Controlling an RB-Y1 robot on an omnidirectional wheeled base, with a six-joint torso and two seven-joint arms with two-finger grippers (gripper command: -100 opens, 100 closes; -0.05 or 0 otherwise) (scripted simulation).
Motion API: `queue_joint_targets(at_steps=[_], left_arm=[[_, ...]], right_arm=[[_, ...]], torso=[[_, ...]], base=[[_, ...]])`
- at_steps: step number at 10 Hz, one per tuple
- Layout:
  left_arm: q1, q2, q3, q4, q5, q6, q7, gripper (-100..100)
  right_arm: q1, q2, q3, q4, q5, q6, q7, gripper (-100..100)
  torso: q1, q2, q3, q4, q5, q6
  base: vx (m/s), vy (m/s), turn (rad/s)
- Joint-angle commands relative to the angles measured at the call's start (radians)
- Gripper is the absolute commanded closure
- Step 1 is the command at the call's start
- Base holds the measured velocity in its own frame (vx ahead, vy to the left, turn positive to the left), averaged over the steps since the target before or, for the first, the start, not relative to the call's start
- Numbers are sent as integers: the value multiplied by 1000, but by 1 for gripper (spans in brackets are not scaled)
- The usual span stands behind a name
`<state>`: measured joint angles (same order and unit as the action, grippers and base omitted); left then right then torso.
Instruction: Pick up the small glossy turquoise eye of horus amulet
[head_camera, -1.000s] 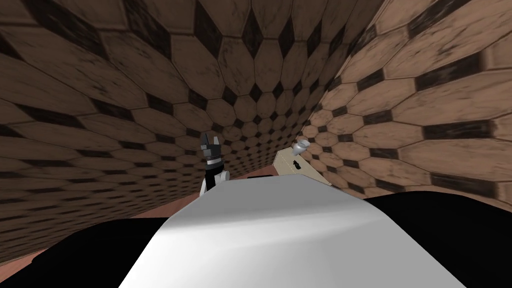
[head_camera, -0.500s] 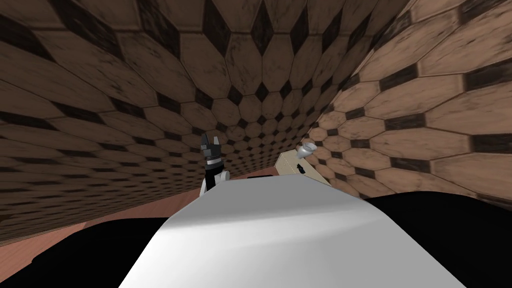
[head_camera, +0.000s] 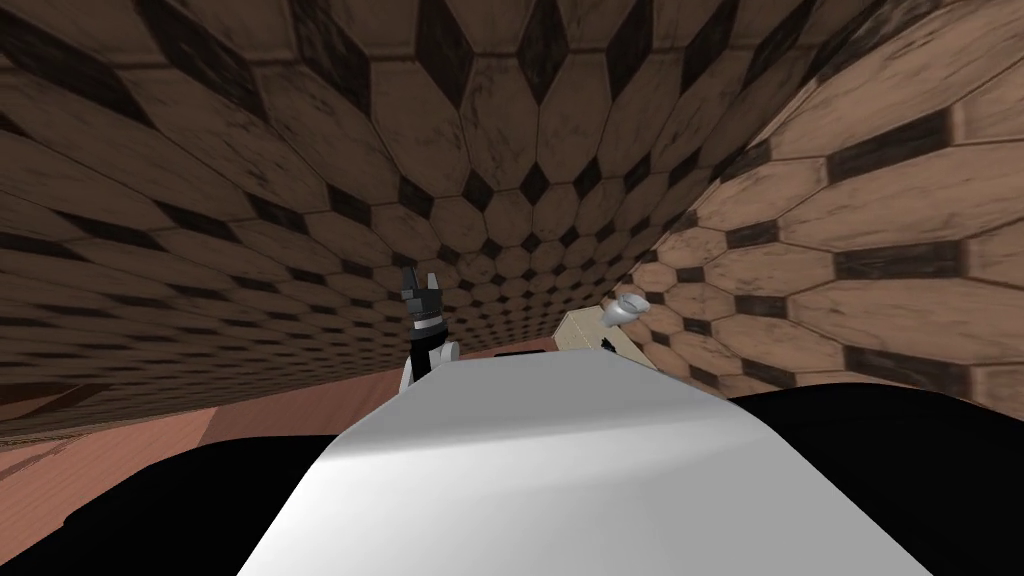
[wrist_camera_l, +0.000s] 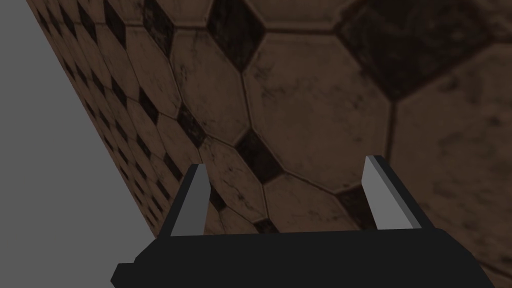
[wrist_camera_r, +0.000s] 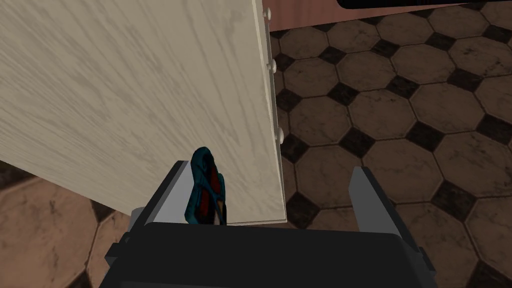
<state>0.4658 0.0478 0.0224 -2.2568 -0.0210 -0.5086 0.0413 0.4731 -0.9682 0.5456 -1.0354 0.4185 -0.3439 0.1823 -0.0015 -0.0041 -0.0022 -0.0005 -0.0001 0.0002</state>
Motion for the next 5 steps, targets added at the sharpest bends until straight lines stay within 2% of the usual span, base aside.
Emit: queue_joint_targets(at_steps=[1, 2, 4, 5], left_arm=[[0, 0, 0, 0, 0, 0, 0, 0], [0, 0, 0, 0, 0, 0, 0, 0], [0, 0, 0, 0, 0, 0, 0, 0], [0, 0, 0, 0, 0, 0, 0, 0]], right_arm=[[-18, -15, 8, 28, 2, -6, -4, -100], [-36, -47, 10, 60, 7, -8, 2, -100], [-57, -72, 11, 82, 10, -12, 8, -100], [-55, -55, 7, 95, 10, -22, 13, -100]], torso=[[0, 0, 0, 0, 0, 0], [0, 0, 0, 0, 0, 1], [1, -3, -2, -1, 0, 0], [3, -3, -2, -1, 0, 0]], base=[[50, -22, 50], [77, -9, 203], [100, 5, 166], [45, 6, 34]])
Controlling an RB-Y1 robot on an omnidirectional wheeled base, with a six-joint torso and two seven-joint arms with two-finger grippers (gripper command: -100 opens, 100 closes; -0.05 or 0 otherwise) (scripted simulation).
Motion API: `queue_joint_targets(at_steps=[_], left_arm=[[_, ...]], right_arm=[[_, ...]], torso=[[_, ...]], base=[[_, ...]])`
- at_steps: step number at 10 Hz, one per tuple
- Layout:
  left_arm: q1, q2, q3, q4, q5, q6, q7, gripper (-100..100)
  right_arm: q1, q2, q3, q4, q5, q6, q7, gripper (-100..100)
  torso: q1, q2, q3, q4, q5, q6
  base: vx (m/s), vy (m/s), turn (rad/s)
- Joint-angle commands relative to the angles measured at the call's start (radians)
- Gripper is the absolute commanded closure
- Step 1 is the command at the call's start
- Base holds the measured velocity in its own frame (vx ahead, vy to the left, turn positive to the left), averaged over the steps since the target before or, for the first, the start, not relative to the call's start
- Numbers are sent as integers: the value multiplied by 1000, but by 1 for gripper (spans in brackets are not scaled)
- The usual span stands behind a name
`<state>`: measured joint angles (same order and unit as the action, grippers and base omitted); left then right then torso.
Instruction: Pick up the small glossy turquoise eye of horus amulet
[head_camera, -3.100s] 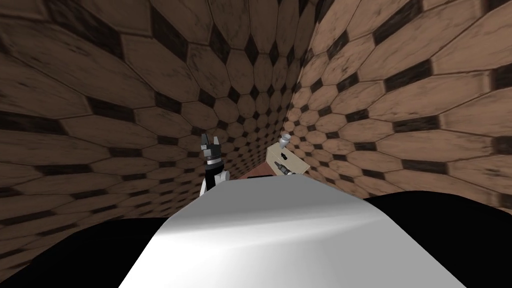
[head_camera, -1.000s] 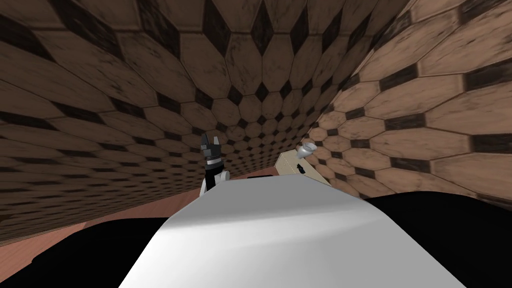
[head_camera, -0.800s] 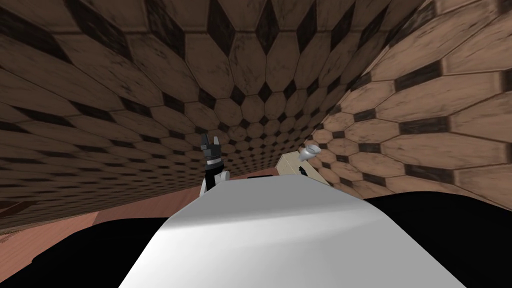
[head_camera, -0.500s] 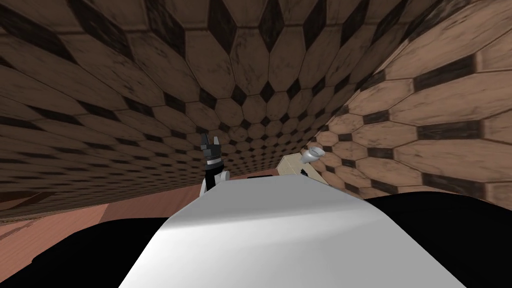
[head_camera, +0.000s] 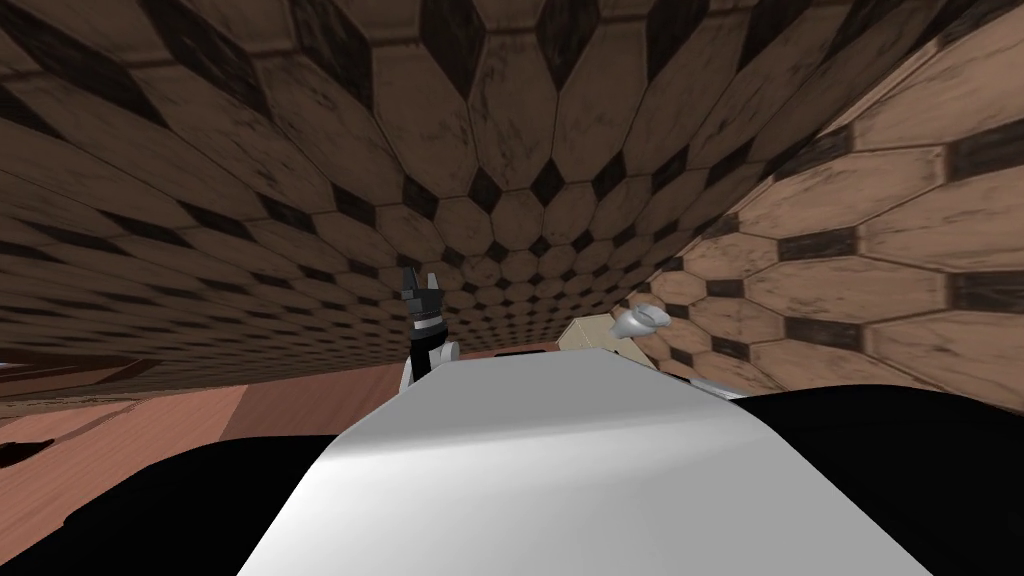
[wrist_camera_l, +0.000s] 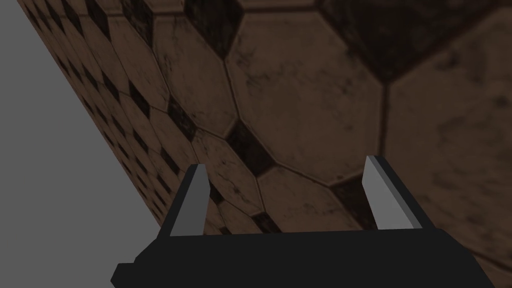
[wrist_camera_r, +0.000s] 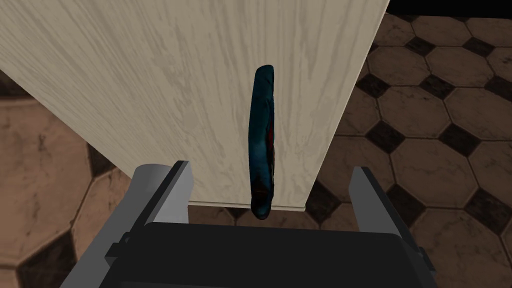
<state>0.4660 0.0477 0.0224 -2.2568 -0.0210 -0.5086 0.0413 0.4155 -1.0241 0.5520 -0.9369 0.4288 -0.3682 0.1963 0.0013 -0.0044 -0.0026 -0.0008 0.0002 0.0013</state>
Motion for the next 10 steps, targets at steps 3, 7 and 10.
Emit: queue_joint_targets(at_steps=[3, 7, 10], left_arm=[[0, 0, 0, 0, 0, 0, 0, 0], [0, 0, 0, 0, 0, 0, 0, 0], [0, 0, 0, 0, 0, 0, 0, 0]], right_arm=[[-21, 57, 0, 34, 7, 22, 17, -100], [-28, 63, 3, 40, 8, 23, 16, 100], [-28, 63, 3, 41, 8, 23, 17, 100]], torso=[[-2, 4, 2, 1, -1, 0], [-1, 4, 3, 1, 0, 0], [0, 4, 3, 1, -1, 0]], base=[[-2, -31, 54], [-2, -24, 18], [0, 0, 0]])
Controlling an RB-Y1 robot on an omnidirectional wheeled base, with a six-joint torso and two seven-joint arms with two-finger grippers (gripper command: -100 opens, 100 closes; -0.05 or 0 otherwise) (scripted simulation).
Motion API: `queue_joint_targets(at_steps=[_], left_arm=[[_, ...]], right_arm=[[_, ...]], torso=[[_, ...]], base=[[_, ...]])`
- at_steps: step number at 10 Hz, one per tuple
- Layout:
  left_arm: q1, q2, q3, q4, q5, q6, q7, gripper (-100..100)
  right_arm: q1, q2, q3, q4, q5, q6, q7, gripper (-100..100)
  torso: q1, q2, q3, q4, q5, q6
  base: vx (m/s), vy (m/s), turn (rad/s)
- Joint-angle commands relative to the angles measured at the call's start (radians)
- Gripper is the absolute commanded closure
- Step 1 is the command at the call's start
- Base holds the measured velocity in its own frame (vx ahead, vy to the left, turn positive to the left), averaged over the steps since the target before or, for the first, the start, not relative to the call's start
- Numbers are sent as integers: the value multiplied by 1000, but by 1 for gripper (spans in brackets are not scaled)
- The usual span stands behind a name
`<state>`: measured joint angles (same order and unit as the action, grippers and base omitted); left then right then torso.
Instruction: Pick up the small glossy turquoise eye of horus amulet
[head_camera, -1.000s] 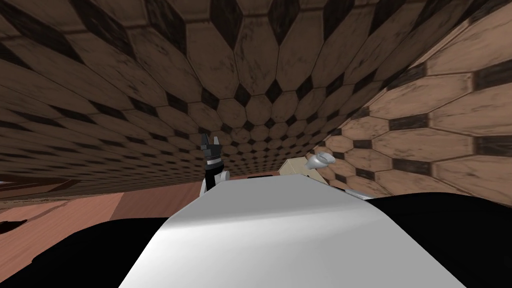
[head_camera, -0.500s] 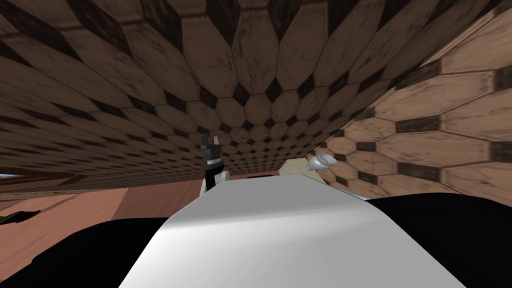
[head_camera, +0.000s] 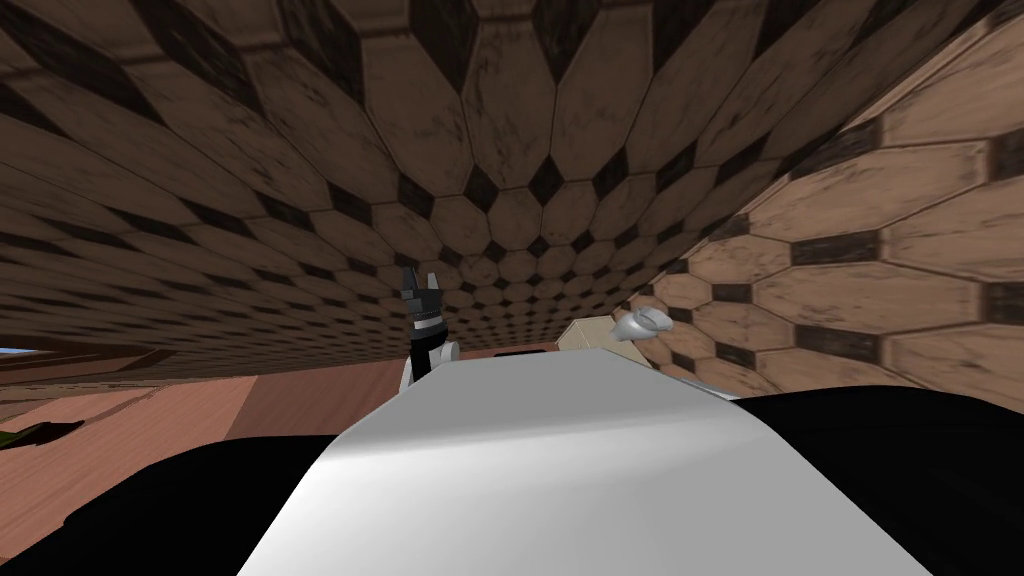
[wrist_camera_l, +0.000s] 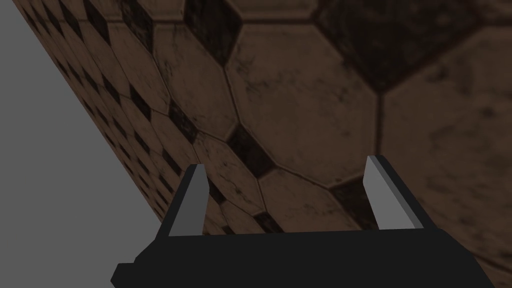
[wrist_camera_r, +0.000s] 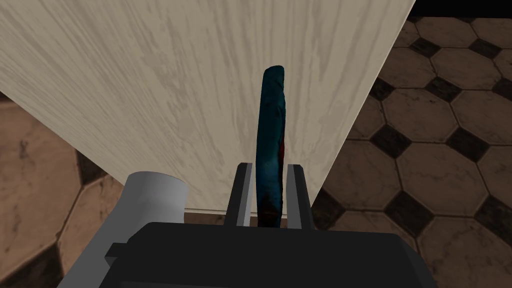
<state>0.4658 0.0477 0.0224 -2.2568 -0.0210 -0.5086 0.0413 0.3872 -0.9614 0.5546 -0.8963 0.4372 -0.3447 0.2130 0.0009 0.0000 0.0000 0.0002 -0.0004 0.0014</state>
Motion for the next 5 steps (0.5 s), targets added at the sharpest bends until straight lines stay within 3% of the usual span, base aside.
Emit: queue_joint_targets(at_steps=[1, 2, 4, 5], left_arm=[[0, 0, 0, 0, 0, 0, 0, 0], [0, 0, 0, 0, 0, 0, 0, 0], [0, 0, 0, 0, 0, 0, 0, 0], [0, 0, 0, 0, 0, 0, 0, 0]], right_arm=[[0, 0, 0, 0, 0, 0, 0, 0], [16, -30, -3, -22, -4, -11, -7, 100], [17, -38, -1, -26, -5, -12, -10, 100], [19, -41, -1, -29, -5, -12, -12, 0]], torso=[[0, 0, 0, 0, 0, 0], [0, 0, 0, 0, 0, 0], [4, 0, 0, 0, 1, 1], [3, 0, 0, 0, 1, 0]], base=[[0, 0, 0], [6, 36, -105], [6, 46, -56], [0, 6, 1]])
